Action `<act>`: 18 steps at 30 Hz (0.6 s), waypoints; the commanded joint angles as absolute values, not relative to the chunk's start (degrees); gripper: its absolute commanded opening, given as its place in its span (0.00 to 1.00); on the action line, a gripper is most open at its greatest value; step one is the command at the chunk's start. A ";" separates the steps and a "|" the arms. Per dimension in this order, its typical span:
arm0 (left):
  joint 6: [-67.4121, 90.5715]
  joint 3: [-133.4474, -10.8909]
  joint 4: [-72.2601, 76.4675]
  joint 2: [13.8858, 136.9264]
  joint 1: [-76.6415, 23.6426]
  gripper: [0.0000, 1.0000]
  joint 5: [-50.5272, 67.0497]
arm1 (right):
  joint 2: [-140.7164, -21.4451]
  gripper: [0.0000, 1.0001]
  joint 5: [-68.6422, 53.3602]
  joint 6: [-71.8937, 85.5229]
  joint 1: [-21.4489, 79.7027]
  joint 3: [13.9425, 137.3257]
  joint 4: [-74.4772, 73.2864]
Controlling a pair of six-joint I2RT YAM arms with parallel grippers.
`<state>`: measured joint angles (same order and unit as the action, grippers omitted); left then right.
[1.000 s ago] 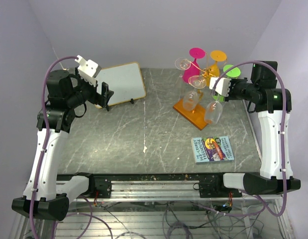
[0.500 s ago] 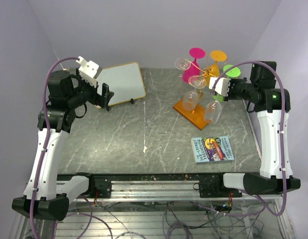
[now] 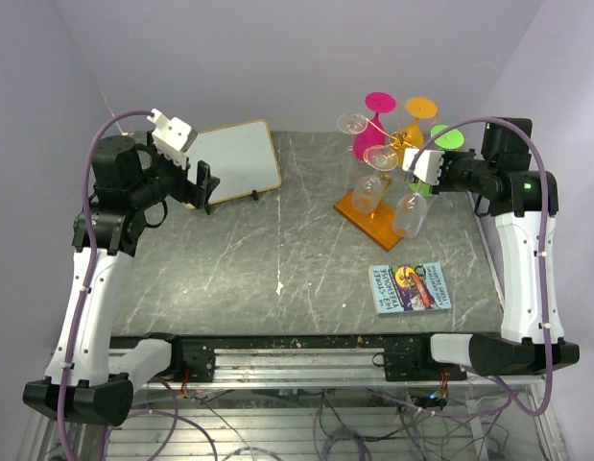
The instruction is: Place the wine glass upside down on the wine glass rack
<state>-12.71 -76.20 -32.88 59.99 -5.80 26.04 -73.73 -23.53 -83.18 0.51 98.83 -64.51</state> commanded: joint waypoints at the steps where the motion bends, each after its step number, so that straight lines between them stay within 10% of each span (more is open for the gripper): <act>1: -13.36 -75.94 -32.17 59.24 -5.19 0.94 27.28 | -73.00 0.03 -23.47 -82.29 0.79 98.13 -63.63; 18: -13.46 -75.40 -32.08 59.11 -5.19 0.93 27.45 | -73.22 0.03 -23.29 -82.14 0.79 97.70 -63.37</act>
